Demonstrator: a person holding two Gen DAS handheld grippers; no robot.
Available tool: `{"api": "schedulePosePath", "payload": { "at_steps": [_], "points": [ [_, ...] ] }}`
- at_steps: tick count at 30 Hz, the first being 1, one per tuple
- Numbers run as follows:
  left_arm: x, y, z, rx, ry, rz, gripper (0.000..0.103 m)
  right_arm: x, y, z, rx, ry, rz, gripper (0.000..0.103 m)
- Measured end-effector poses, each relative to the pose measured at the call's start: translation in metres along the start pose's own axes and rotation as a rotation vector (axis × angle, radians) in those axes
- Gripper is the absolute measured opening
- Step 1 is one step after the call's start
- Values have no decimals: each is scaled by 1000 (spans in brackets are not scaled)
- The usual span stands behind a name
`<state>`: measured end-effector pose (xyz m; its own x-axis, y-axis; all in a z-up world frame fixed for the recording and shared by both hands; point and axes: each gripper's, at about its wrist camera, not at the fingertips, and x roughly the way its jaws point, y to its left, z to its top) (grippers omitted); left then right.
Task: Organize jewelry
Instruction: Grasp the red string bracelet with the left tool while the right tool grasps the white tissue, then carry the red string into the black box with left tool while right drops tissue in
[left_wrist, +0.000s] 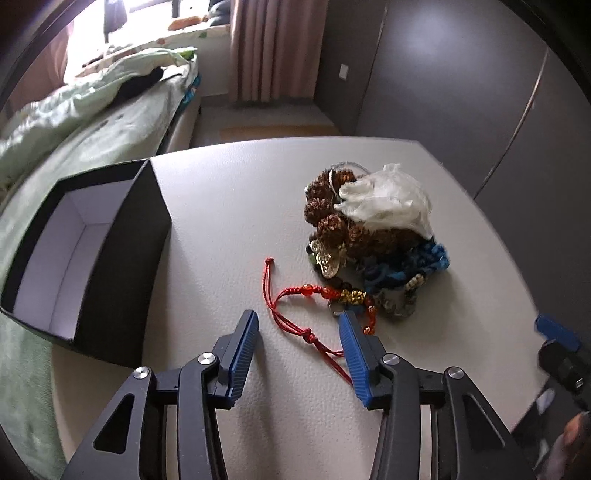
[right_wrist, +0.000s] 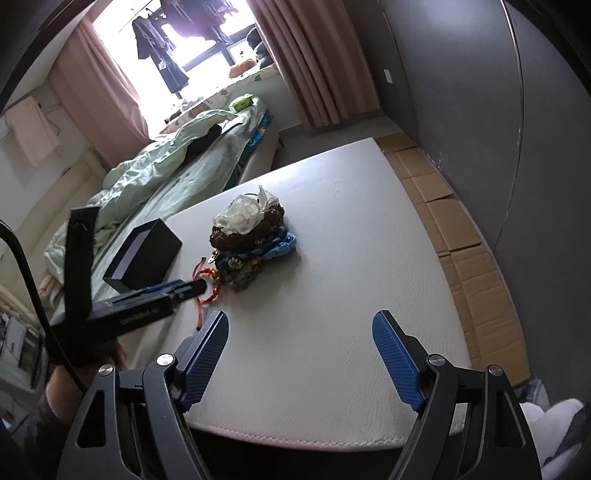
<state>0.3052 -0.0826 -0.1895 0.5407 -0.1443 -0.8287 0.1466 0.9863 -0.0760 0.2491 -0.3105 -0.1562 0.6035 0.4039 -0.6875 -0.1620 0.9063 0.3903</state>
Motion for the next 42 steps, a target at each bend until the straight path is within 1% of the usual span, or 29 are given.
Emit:
{"api": "schedulePosePath", "payload": {
  "at_steps": [1,3,4,5,6,7,10,12,16,21,27,31,32,33,34,35,36,38,42],
  "points": [
    [1,-3,0,14,3,16,45,1,0,1,2,1,2,81],
    [0,-5,-3,41,-4,49,28,5,-1,5,7,4,9,81],
    [-1,-4,-5,48,-9,49,23,6,-1,7,9,5,15,81],
    [-1,-3,-5,46,-7,44,15,8,-1,10,9,6,23,81],
    [-2,0,-5,43,1,39,9,9,0,12,7,5,28,81],
    [-2,3,-4,37,6,30,7,11,2,16,4,4,36,81],
    [-5,13,-3,-2,11,-15,6,17,6,24,4,4,65,81],
    [-10,15,0,-14,-8,-20,6,21,9,29,4,0,83,80],
    [-26,18,5,-29,-44,-35,6,30,18,44,1,-9,137,75],
    [-50,19,17,-36,-100,-49,6,49,29,62,-4,-2,171,70],
    [-73,30,30,-51,-153,-53,6,76,36,80,-11,35,157,69],
    [-87,42,40,-66,-185,-53,6,97,40,89,-33,75,123,69],
    [-91,45,42,-69,-194,-51,6,100,41,89,-41,84,118,65],
    [-94,47,44,-71,-200,-51,6,106,43,91,-49,102,117,49],
    [-98,51,46,-74,-209,-50,6,112,43,92,-53,129,116,36],
    [-101,53,47,-77,-215,-50,6,114,43,92,-50,149,113,14],
    [-105,55,48,-80,-224,-49,6,114,42,93,-44,156,107,7],
    [-110,60,48,-85,-236,-50,6,106,41,96,-31,133,121,4],
    [-121,72,50,-100,-260,-52,6,86,47,105,-35,88,149,4]
  ]
}}
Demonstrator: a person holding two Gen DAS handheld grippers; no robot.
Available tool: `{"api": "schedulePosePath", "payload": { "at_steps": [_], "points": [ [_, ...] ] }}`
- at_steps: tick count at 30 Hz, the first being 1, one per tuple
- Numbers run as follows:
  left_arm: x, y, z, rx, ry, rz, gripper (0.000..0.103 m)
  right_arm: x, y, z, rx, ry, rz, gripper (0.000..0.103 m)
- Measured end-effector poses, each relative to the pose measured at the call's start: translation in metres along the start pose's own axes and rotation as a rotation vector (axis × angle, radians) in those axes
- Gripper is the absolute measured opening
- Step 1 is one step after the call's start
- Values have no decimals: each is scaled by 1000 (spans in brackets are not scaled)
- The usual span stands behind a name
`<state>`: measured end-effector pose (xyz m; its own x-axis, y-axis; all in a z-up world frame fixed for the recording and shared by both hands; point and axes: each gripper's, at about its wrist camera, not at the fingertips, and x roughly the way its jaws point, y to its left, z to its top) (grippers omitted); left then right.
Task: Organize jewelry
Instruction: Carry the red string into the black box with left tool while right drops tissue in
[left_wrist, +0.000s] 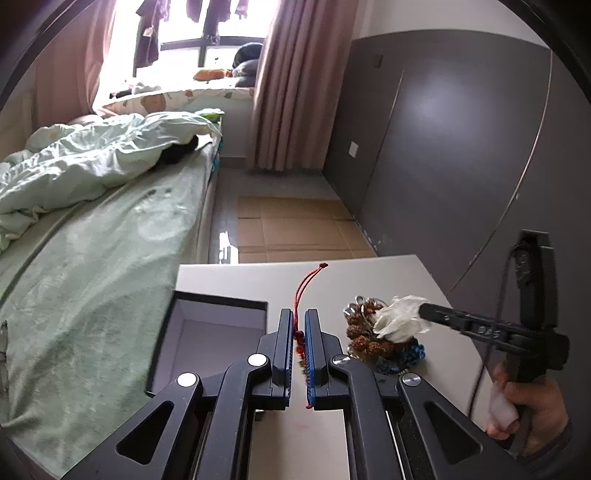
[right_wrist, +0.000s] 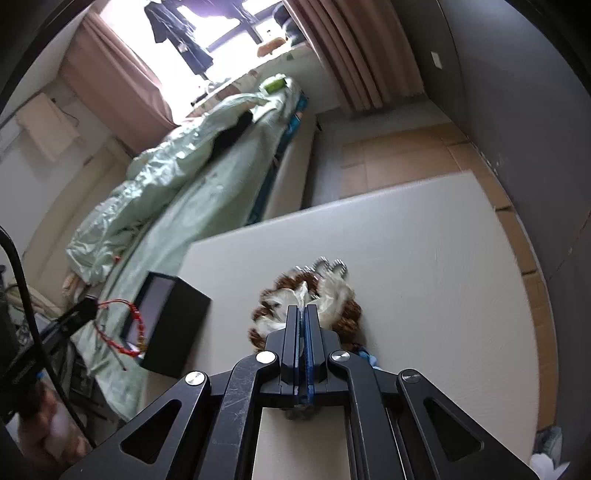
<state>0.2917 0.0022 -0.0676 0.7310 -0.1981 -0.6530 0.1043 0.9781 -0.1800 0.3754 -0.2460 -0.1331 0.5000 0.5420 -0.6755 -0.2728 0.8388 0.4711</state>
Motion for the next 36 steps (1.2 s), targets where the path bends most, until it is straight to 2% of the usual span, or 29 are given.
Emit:
{"api": "schedulePosePath", "payload": {
  "at_steps": [8,15,21,27,32,34,35,36],
  "points": [
    [-22,26,9,-31,-44,3,6,-32,40,19,-77,-66,19,4],
    [-39,51,12,-58,-74,15,6,-38,81,28,-133,-85,61,4],
    [-51,73,10,-79,-87,25,6,-24,116,25,-164,-68,116,4],
    [-58,90,10,-87,-89,31,6,4,150,18,-175,-29,177,4],
    [-56,96,11,-88,-79,28,6,29,174,12,-187,9,196,4],
    [-54,97,12,-84,-73,23,6,42,179,11,-188,46,173,9],
    [-52,98,12,-83,-68,19,6,46,179,10,-187,60,165,28],
    [-50,97,11,-82,-64,14,6,48,179,9,-183,65,154,55]
  ]
}}
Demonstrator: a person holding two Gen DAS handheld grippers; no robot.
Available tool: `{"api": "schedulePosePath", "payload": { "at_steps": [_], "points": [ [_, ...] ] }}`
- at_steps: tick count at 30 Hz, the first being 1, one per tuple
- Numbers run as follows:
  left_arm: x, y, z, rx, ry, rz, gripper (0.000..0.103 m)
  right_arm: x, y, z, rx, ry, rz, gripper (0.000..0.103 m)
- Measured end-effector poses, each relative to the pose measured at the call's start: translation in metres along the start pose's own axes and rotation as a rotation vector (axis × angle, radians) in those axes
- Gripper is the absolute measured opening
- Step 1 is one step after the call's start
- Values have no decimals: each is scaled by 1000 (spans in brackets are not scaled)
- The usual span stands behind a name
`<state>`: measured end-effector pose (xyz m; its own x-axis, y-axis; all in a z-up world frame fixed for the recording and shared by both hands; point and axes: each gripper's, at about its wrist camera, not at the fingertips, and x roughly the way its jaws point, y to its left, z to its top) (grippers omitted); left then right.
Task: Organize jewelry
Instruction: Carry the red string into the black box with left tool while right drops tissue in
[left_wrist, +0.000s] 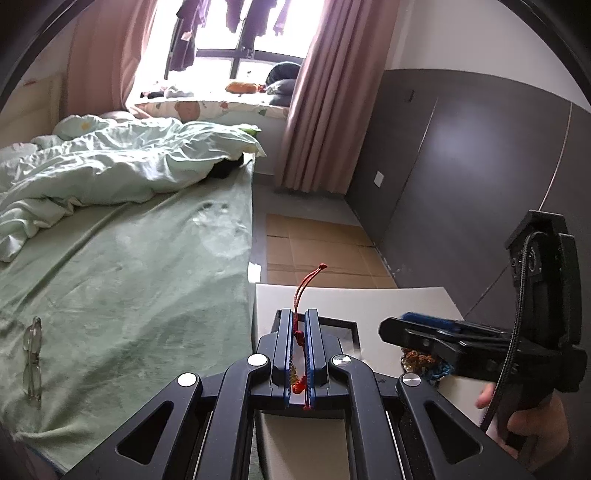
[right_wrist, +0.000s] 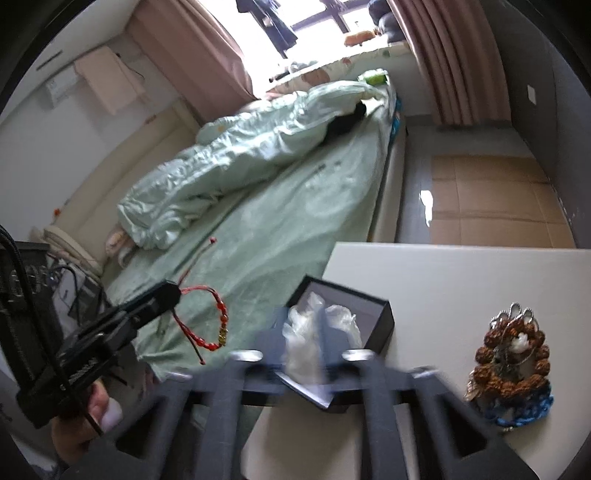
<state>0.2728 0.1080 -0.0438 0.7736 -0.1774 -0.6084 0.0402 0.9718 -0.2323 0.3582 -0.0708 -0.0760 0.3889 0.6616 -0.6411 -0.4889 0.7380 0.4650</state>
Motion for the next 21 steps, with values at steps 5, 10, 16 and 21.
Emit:
{"api": "schedulePosePath", "payload": {
  "at_steps": [5,10,16,21],
  "points": [
    [18,-7,-3,15,34,-28,6,-18,-12,-10,27,-46,-48,70],
    [39,-21,-9,28,75,-55,6,-46,-38,-28,88,-78,-104,70],
    [64,-31,-18,30,138,-73,6,-72,-59,-50,142,-99,-164,70],
    [91,-24,-28,3,247,-14,22,-84,-72,-67,174,-112,-188,70]
  ]
}}
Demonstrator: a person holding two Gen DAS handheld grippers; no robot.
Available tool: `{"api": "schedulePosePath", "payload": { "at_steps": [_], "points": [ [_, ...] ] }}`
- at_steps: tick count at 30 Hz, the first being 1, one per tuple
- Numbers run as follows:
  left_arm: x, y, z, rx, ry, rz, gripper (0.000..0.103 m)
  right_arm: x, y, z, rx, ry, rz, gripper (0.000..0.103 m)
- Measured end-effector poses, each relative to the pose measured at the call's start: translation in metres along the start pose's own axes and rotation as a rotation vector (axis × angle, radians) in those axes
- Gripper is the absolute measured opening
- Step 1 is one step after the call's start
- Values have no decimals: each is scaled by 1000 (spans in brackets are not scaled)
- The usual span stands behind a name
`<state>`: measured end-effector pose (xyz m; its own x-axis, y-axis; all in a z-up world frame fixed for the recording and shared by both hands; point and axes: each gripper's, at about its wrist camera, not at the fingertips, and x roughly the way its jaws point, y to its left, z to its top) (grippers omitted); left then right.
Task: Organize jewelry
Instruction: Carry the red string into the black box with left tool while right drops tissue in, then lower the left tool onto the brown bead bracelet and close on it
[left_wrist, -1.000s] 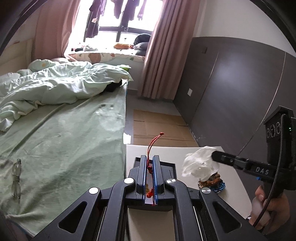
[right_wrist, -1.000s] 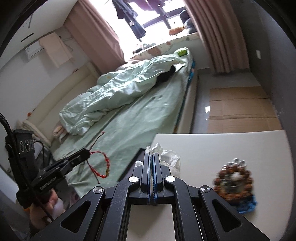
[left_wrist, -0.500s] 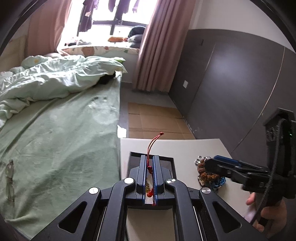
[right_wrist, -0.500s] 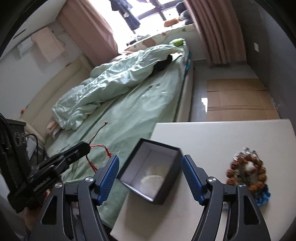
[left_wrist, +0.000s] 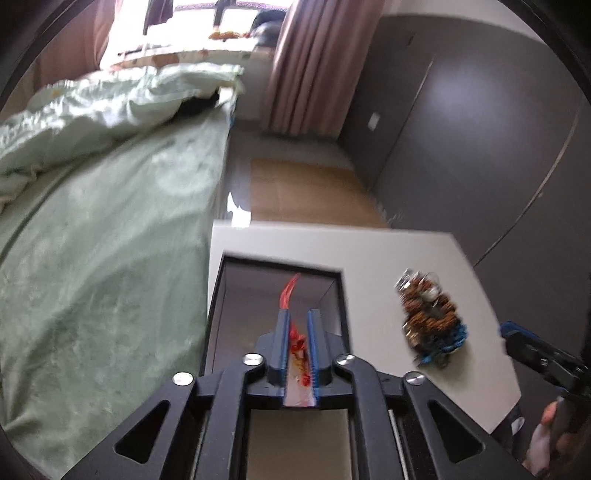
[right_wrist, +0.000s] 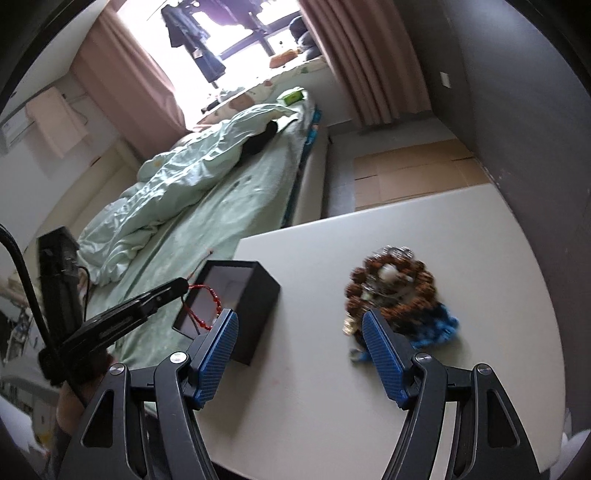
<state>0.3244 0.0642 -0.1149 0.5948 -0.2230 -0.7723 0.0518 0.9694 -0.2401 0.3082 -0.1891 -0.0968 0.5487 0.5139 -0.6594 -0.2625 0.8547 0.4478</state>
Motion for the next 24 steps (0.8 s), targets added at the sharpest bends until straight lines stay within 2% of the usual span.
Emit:
{"api": "schedulePosePath", "payload": {
  "at_steps": [1,2,3,4,15,17,18,22,24],
  "points": [
    [2,0,-1,-6,6,-1,31,-1,-4,-3,6,-1,-5,70],
    [1,0,-2,-8,0,1,50,-2,-8,-5,14,-1,-12,70],
    [-3,-3,-3,-3,-19,10,64,-3,-12,-8,21,0,-16,70],
    [-7,-5,-4,3,-36,15,67,-4,-16,-9,29,2,-17,70],
    [-20,-50,-5,90,-74,-49,68,-19,-44,-21,70,-12,-44,71],
    [-21,-60,-6,109,-75,-61,68,-24,-49,-22,77,-14,-75,80],
    [-21,-66,-6,120,-76,-70,68,-26,-51,-23,82,-21,-87,89],
    [-19,-85,-9,149,-73,-84,69,-37,-66,-26,121,-40,-108,94],
    [-17,-93,-10,157,-75,-89,83,-40,-75,-28,136,-44,-120,94]
  ]
}}
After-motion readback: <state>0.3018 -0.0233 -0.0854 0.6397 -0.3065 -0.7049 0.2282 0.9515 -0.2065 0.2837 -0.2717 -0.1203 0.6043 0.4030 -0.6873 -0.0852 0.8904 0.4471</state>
